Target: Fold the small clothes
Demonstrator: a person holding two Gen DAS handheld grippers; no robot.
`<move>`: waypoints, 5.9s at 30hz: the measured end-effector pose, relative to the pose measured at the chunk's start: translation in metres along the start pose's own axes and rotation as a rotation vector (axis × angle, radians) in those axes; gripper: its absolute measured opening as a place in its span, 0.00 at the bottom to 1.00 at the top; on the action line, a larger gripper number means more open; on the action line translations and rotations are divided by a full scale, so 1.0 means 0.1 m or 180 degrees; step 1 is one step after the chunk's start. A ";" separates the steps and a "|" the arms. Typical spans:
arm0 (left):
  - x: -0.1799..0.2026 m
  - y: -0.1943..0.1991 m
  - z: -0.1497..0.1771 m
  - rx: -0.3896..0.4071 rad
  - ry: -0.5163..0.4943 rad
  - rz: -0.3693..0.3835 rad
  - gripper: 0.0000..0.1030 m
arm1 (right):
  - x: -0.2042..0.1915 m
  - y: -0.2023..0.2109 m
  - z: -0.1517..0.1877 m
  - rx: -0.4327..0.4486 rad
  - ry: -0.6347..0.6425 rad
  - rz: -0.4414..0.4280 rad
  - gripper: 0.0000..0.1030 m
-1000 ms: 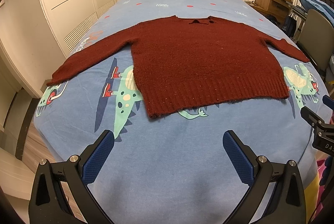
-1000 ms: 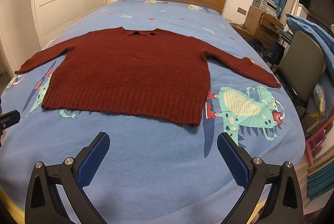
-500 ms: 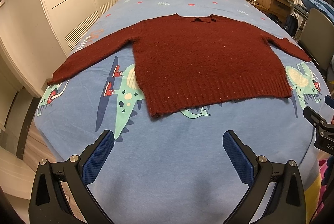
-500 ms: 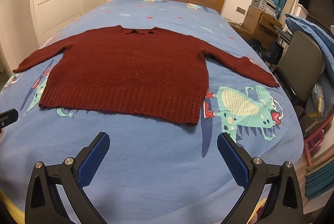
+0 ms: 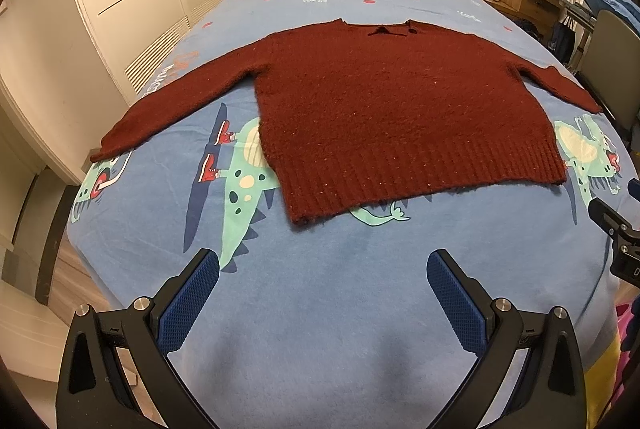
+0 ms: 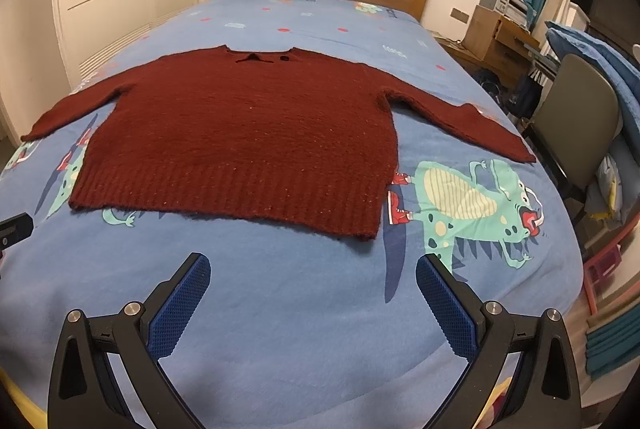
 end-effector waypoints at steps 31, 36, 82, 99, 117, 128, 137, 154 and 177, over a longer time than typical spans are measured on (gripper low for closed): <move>-0.17 -0.34 -0.45 -0.0238 0.0224 0.0114 0.99 | 0.22 -0.46 -0.42 -0.0056 -0.0109 0.0007 1.00; -0.23 -0.39 -0.59 -0.0224 0.0246 0.0102 0.99 | 0.36 -0.60 -0.55 -0.0039 -0.0194 0.0035 1.00; -0.58 -1.24 -1.32 -0.0600 0.1024 -0.0151 0.99 | 3.78 -2.95 -0.84 -0.0313 -0.2678 0.0011 1.00; -0.54 -1.34 -1.31 -0.0596 0.1051 -0.0028 0.99 | 4.46 -3.21 -0.97 0.0043 -0.3476 -0.0332 0.71; -0.62 -1.45 -1.28 -0.0761 0.1209 0.0177 0.99 | 4.74 -3.38 -1.04 0.0123 -0.3753 -0.0546 0.09; -0.67 -1.33 -1.32 -0.0573 0.1221 0.0212 0.99 | 4.34 -3.07 -1.53 0.0248 -0.3588 -0.1040 0.08; -0.80 -1.23 -1.23 -0.0588 0.1184 0.0397 0.99 | 3.51 -2.79 -2.10 0.0106 -0.3303 -0.1551 0.08; -1.44 -1.06 -1.09 -0.0460 0.1483 0.0458 0.99 | 1.11 -2.55 -3.30 -0.0157 -0.2474 -0.2400 0.08; -1.99 -1.12 -0.86 -0.0449 0.1805 0.0127 0.99 | -1.17 -2.76 -3.24 -0.0768 -0.1470 -0.2690 0.10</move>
Point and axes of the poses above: each gripper's, at about its wrist camera, not at the fingertips, and y roughly against the way its jaws point, x to its right, z to its underside, the point moved 5 cm from there along -y, roughly the way its jaws point, and after that the axes turned 4 degrees about z, right-handed, at the moved point
